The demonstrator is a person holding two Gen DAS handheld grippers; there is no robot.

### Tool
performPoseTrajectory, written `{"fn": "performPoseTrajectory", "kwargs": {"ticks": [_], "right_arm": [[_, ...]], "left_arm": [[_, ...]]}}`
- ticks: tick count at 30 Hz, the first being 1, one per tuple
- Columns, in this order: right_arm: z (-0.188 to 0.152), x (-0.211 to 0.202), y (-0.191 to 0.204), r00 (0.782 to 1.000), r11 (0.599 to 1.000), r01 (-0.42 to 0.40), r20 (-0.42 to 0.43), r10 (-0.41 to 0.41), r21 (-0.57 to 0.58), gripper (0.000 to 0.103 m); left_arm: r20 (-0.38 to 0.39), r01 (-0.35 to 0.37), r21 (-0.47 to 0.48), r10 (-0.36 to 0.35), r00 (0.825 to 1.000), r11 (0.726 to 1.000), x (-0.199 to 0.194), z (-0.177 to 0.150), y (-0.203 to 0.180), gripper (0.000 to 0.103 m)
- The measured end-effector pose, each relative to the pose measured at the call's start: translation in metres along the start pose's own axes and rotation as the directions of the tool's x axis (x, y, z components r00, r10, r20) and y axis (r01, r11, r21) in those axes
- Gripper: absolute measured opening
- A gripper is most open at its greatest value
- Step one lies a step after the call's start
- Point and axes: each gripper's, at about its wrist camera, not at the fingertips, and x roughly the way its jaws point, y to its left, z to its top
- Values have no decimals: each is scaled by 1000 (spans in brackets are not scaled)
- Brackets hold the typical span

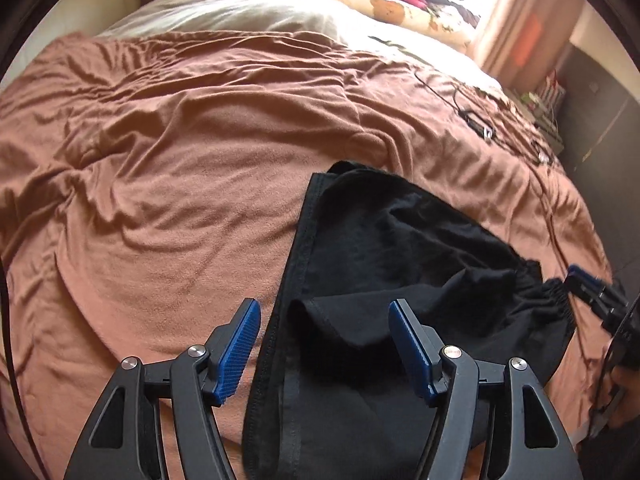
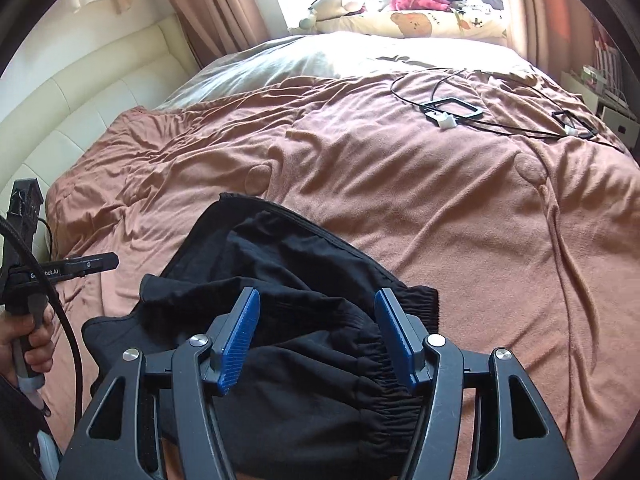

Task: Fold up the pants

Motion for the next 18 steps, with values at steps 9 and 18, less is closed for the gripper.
{"fn": "performPoseTrajectory", "kwargs": {"ticks": [9,18], "right_arm": [[-14,-8,-30,993,997,70,-90,-71,-12,58],[-14,3,-35,986,997,65,-148,-71,-46,58]], "left_arm": [[-69,-32,338,59,996,941,19,-12,-37,69],[-112,-21,439,78,991,898,44,-17,-44,69]]}}
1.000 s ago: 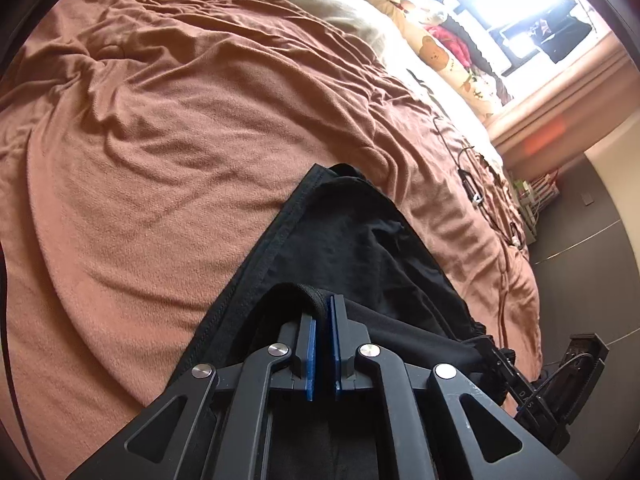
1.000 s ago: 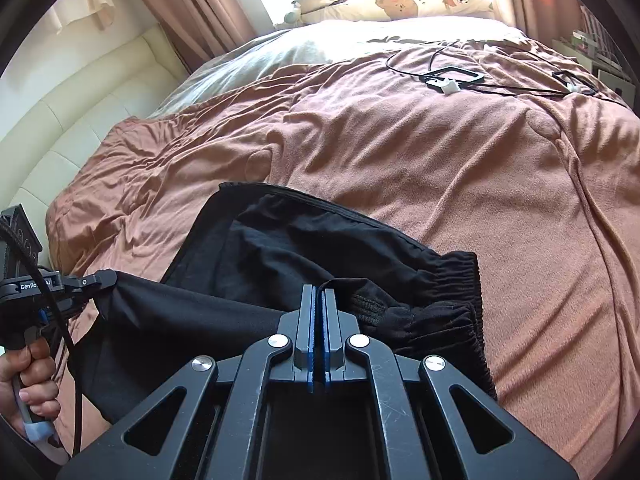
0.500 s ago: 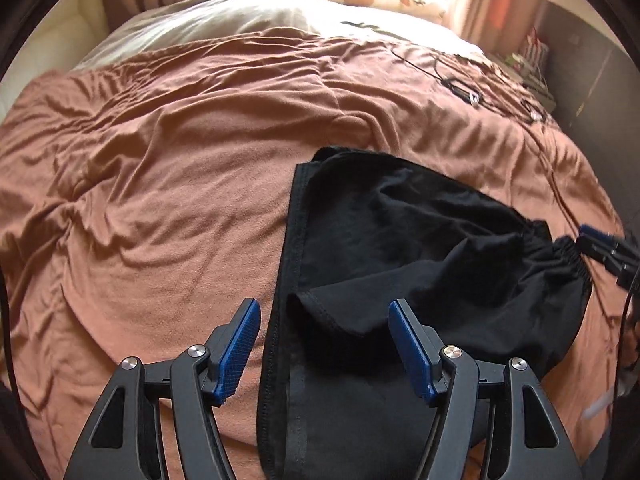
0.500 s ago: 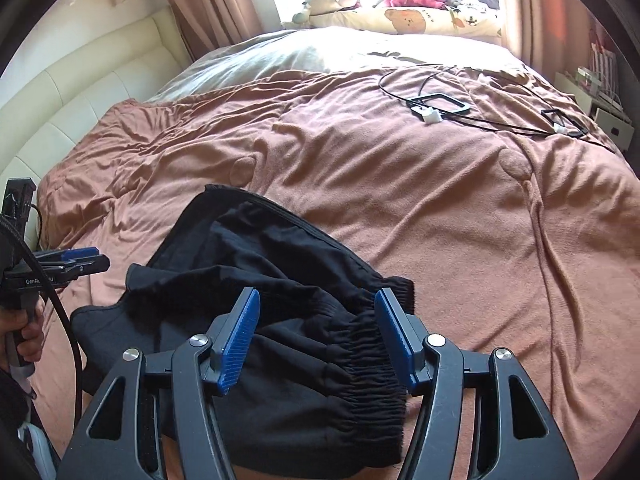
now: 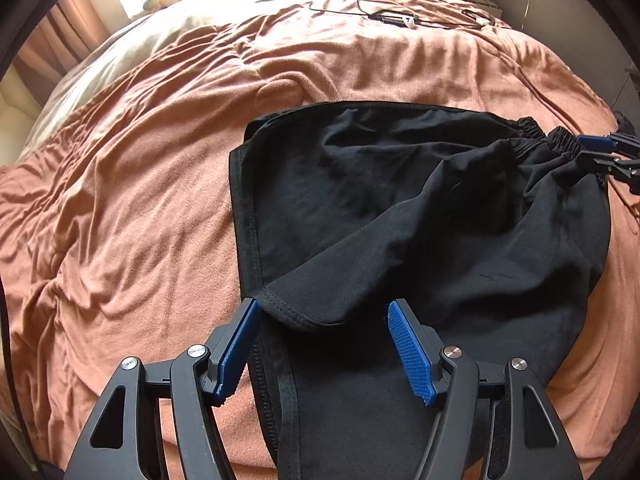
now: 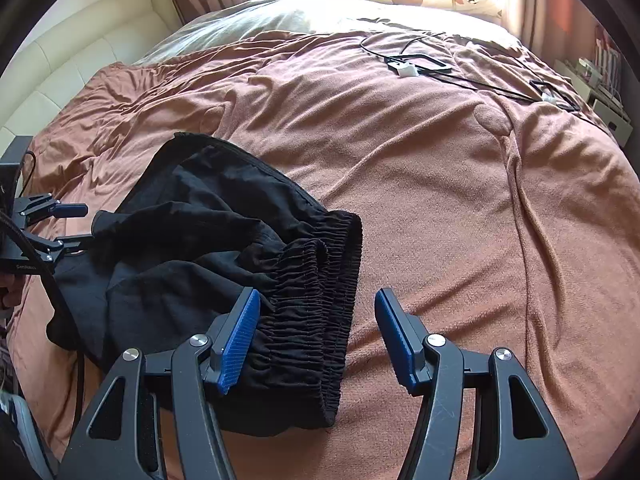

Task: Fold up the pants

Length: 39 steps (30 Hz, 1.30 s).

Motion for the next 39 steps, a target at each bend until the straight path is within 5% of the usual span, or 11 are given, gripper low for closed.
{"fn": "performPoseTrajectory", "kwargs": {"ticks": [8,10,15,17,19,22,39], "right_arm": [[12,16,7,999,999,-32,-15,31,-38,57],[12,22,10,999,998,-37,-28,36,-57,45],[8,31,9,999,998,-19,-48,16,-56,35],[8,31,9,999,998,-15,-40,13,-57,32],[8,27,10,1000,998,-7,-25,5,-57,22],[7,17,10,1000,998,3,1,-3,-56,9],[10,-7,6,991,1000,20,131,-20,1,6]], "left_arm": [[-4,7,70,-6,1000,998,18,3,-11,69],[-28,-2,111,5,1000,994,24,2,-16,69],[-49,-37,158,45,998,987,29,-2,-18,67],[-52,-62,139,70,996,988,33,-2,-12,54],[-44,-60,96,65,997,994,30,1,-4,28],[12,-63,56,62,998,996,17,7,5,13],[148,-74,-95,87,985,993,-5,73,39,11]]}}
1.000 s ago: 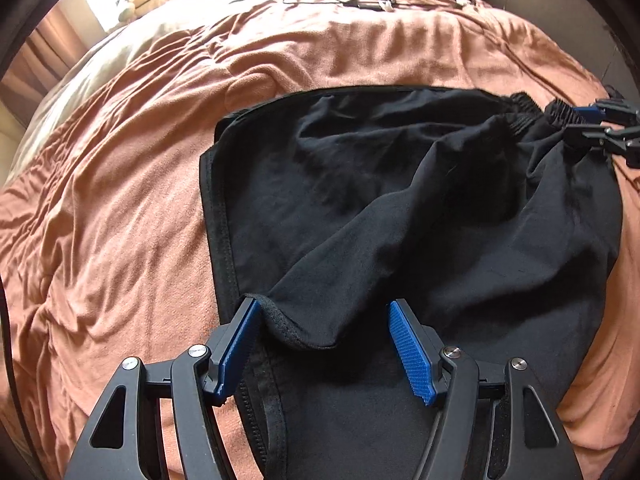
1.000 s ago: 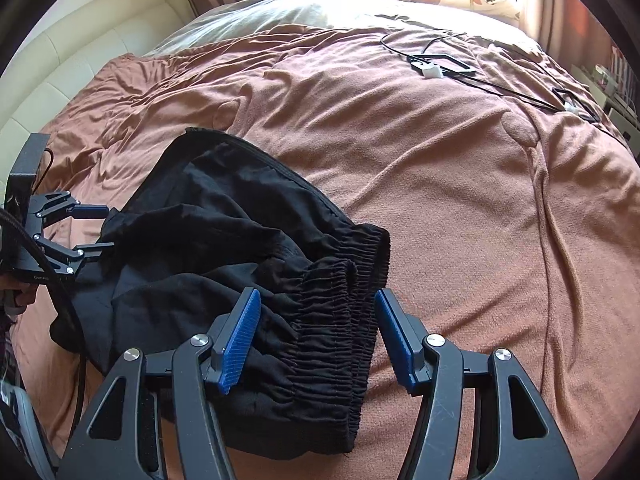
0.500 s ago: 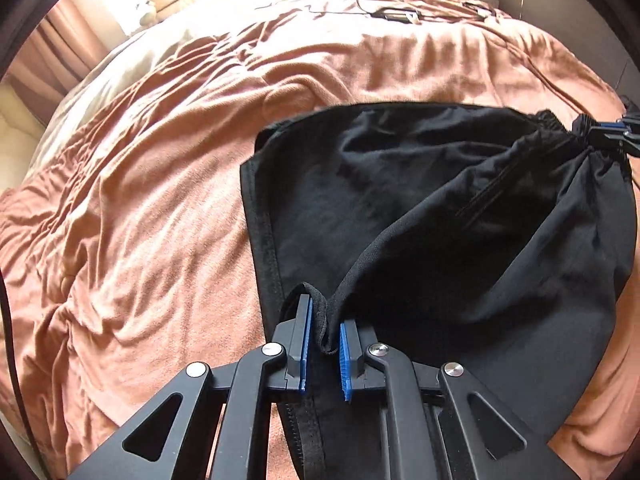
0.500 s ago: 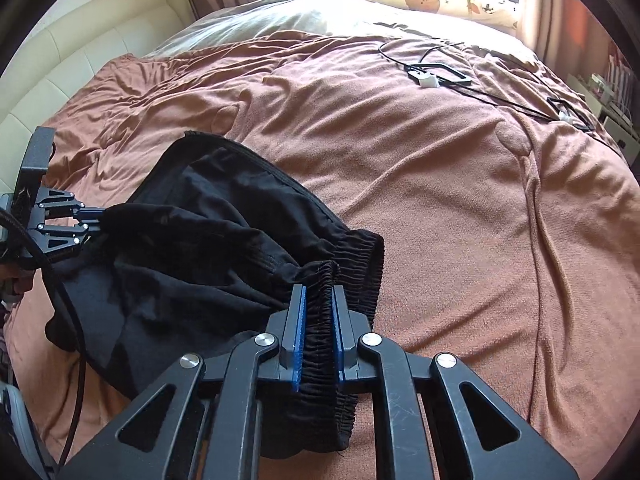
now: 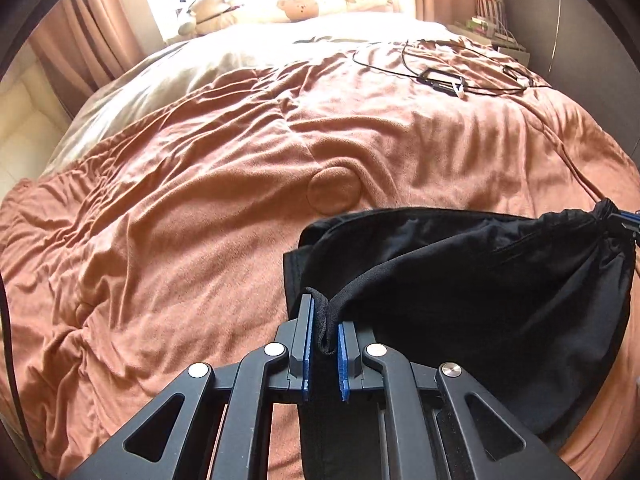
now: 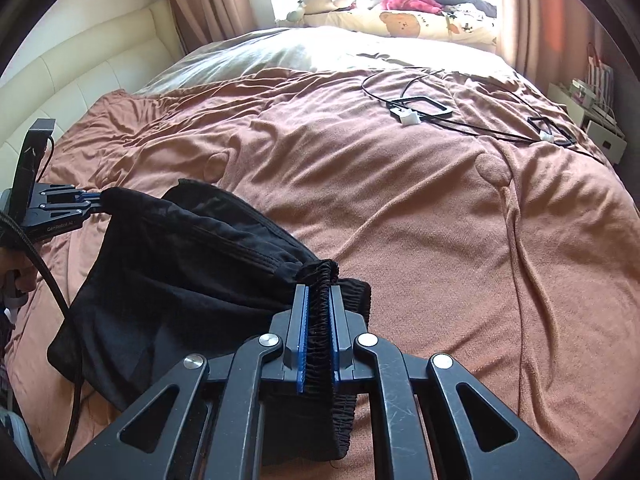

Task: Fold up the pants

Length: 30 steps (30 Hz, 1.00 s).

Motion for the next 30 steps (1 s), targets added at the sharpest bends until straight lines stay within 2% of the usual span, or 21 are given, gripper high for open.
{"fn": "performPoseTrajectory", "kwargs": {"ticks": [12,14,16,17,18,19,20,22,24,30], "right_arm": [[10,31,-6,998,998,55,-12,-55,43,6],[13,38,-5,998,997,63,-16,-63,39,6],[14,46,-3,995,995,98,-31,-97,25,6],[15,49,-1,991,991,132,-38,-131,19,7],[15,52,0,988,989,150,-39,-149,14,14],[15,53,1,985,986,167,-38,-166,9,21],[15,52,2,984,985,174,-31,-173,8,27],[13,47,1,988,988,155,-11,-155,26,56],[10,41,-2,991,990,131,9,-132,50,58],[-5,23,-17,999,990,33,-6,-32,138,58]], "left_arm": [[-47,-15,-23,14,999,1000,59,33,4,11],[-67,-27,-36,24,997,999,71,36,5,18],[-70,-67,-52,63,996,996,77,37,8,35],[-64,-83,-63,79,995,995,77,36,10,49],[-54,-82,-75,78,995,994,76,35,12,62],[-45,-74,-85,70,996,994,73,34,14,70],[-36,-67,-91,64,997,994,70,33,16,70],[-37,-63,-90,60,998,994,64,30,17,70],[-46,-63,-90,59,997,994,59,26,19,70],[-57,-42,-106,36,998,993,32,8,23,70]]}}
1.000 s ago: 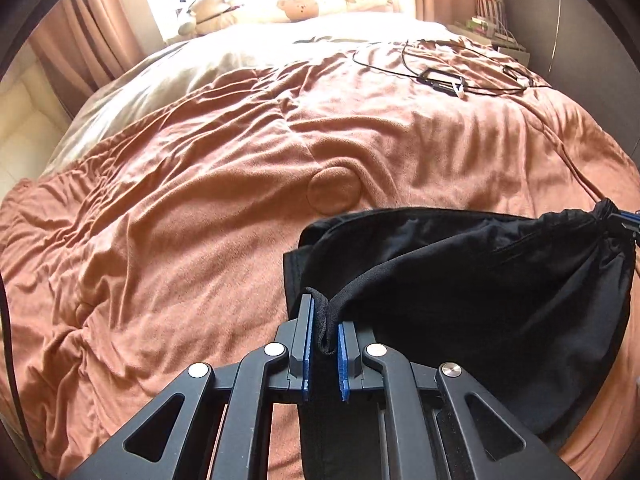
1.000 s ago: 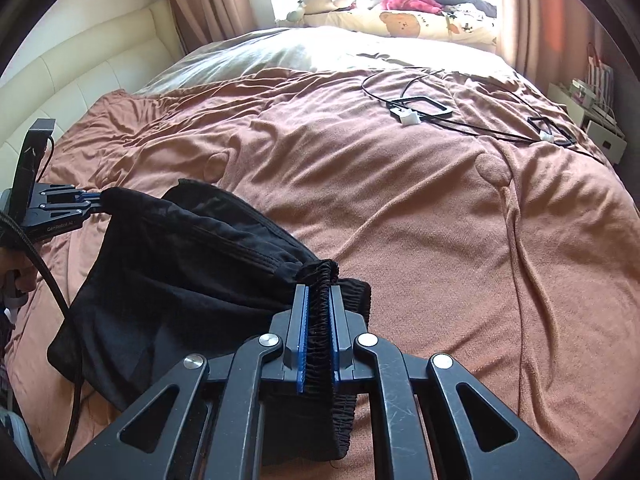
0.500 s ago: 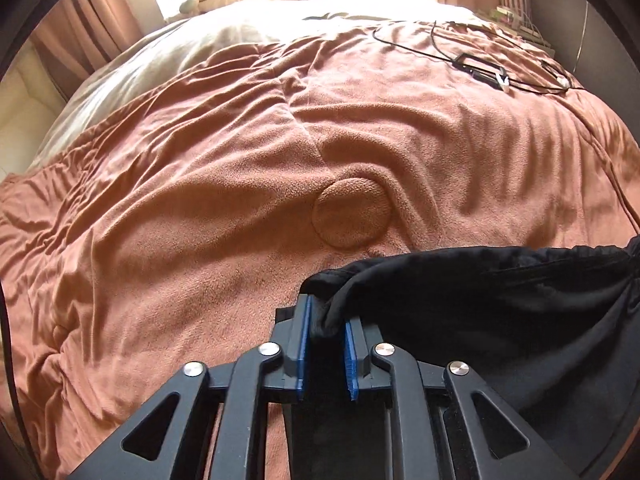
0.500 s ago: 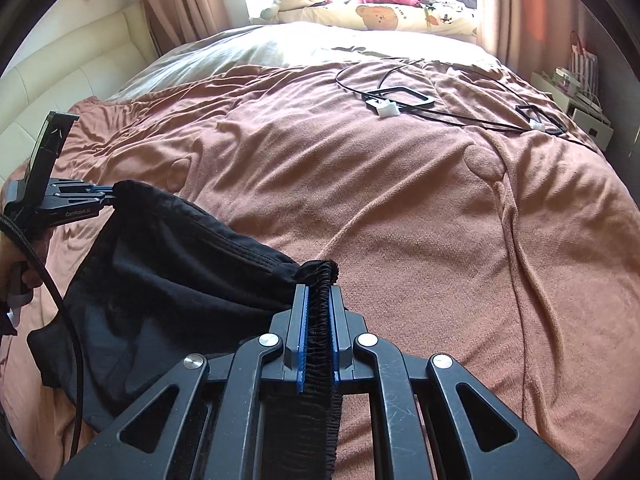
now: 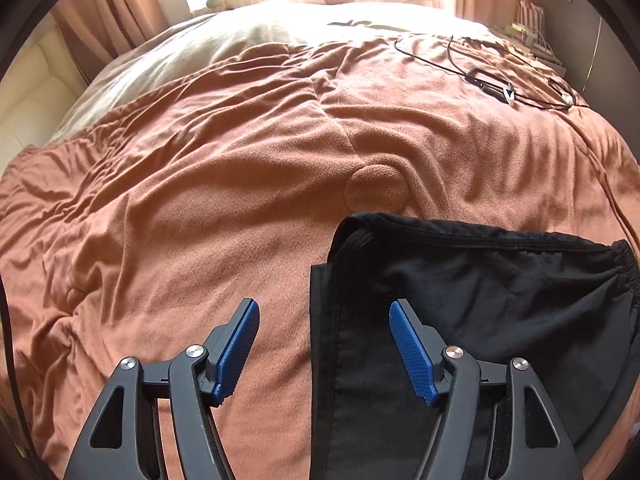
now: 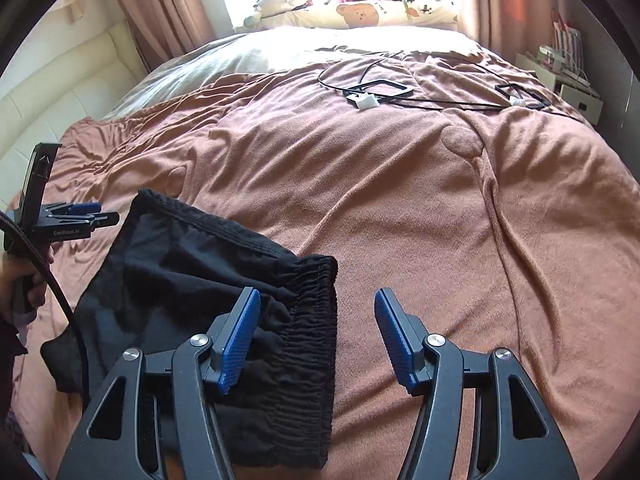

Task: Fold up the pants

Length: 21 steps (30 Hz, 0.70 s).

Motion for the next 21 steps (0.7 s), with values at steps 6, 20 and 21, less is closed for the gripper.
{"fn": "performPoseTrajectory", "kwargs": {"ticks": [6,20,21], "right_arm": [[-16,-19,-19,998,995,-65,-18,66,75,58],[-55,-37,-43,980,953,-158,-75,183,258,58],[-57,-37,-44,977,947,-169,-80,197,272,58]], "left_arm": [[-9,21,-26,-21,1000,999,-27,-26,6,70],[-36,78,-153,-85,996,985,-70,-101,9,70],[-40,82,-169,-90,995,982,-70,-107,10,70]]}}
